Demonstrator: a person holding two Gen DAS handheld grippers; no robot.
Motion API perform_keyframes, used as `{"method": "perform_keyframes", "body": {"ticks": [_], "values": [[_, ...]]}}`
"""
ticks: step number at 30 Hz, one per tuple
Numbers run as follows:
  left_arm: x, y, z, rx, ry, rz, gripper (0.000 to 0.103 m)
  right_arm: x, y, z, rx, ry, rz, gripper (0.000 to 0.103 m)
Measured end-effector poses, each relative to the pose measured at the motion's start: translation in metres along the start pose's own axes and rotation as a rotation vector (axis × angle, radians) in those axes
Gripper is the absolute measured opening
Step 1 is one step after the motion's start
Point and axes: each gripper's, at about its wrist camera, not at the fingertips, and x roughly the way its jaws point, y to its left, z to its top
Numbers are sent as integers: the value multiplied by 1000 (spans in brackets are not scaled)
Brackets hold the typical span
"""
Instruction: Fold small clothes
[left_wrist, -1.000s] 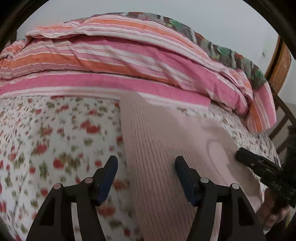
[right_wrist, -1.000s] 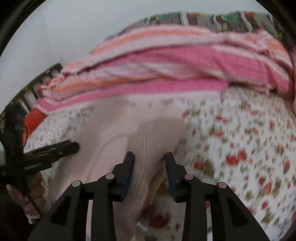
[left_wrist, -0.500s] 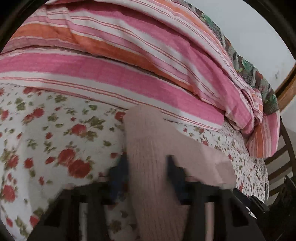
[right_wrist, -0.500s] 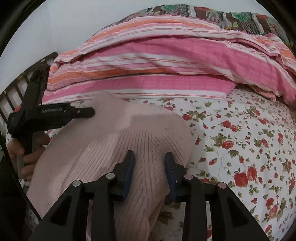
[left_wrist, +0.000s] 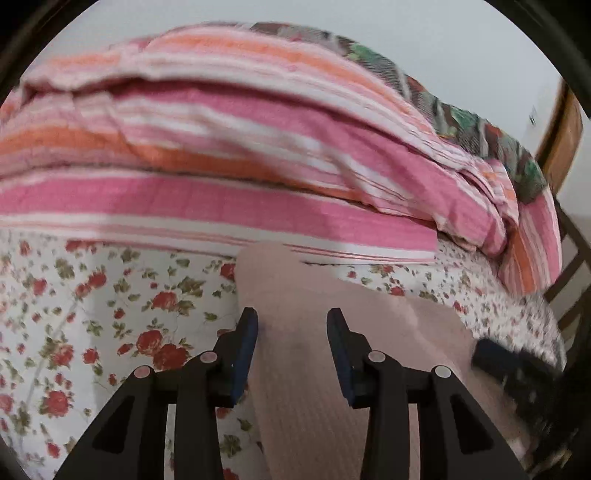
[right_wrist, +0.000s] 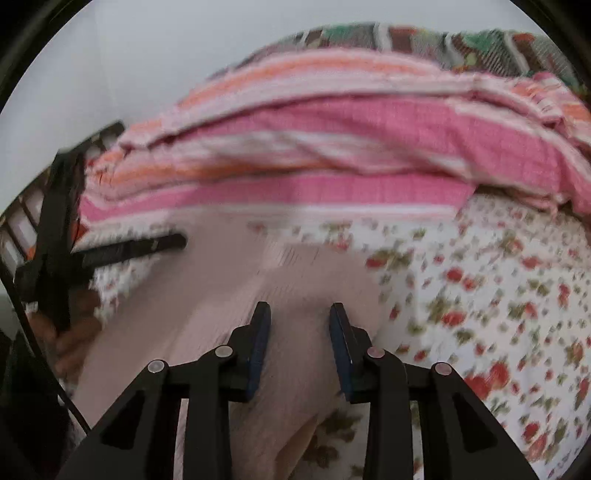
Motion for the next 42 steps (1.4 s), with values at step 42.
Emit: {"method": "perform_keyframes", "body": {"ticks": [42], "values": [[-73,-34,-104,69,85,-15,52,-34,33,-61,-1,105,-74,28]]}}
